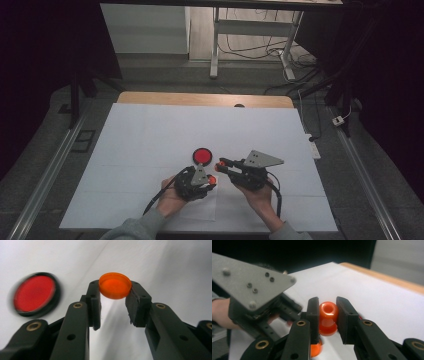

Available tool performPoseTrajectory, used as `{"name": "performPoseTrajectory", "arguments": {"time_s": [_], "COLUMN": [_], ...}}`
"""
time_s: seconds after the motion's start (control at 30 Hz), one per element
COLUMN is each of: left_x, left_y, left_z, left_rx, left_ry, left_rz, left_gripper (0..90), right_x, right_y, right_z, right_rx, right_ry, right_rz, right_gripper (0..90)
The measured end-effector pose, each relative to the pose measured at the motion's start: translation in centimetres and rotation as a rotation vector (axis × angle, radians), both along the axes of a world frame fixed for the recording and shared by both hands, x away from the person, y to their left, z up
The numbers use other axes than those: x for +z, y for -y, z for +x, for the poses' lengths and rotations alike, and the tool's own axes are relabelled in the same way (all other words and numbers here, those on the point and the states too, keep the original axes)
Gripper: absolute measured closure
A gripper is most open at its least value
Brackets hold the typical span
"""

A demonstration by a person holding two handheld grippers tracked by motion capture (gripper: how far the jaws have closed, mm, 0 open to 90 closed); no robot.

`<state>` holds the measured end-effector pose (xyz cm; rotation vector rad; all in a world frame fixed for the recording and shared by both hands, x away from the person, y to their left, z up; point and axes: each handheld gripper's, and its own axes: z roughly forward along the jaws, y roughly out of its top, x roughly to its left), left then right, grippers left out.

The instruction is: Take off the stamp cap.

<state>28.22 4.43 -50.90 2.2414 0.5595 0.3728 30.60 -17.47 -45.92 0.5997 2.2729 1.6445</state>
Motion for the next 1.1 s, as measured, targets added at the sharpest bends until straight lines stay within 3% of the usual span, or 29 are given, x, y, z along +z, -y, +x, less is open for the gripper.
{"name": "performPoseTrajectory", "arguments": {"time_s": [0.03, 0.1, 0.57, 1.1], "left_x": [0.5, 1.0, 0.8, 1.5], "left_y": [0.0, -0.1, -1.4, -4.1], "left_z": [-0.2, -0.3, 0.2, 0.2], "left_rx": [0.0, 0.0, 0.02, 0.05], "left_ry": [0.02, 0.02, 0.008, 0.007], "left_rz": [-0.004, -0.031, -0.056, -0.083], "left_gripper": [65.5, 65.5, 65.3, 65.2], "right_x": [0.2, 0.2, -0.6, -0.6], "right_y": [0.3, 0.4, 0.5, 0.7], "right_z": [-0.1, -0.1, 0.4, 0.4], "right_rx": [-0.003, -0.003, -0.002, -0.008], "right_ry": [0.013, 0.005, -0.038, -0.032], "right_rz": [0.004, 0.013, 0.018, 0.026], "right_gripper": [72.4, 72.4, 72.3, 72.1]}}
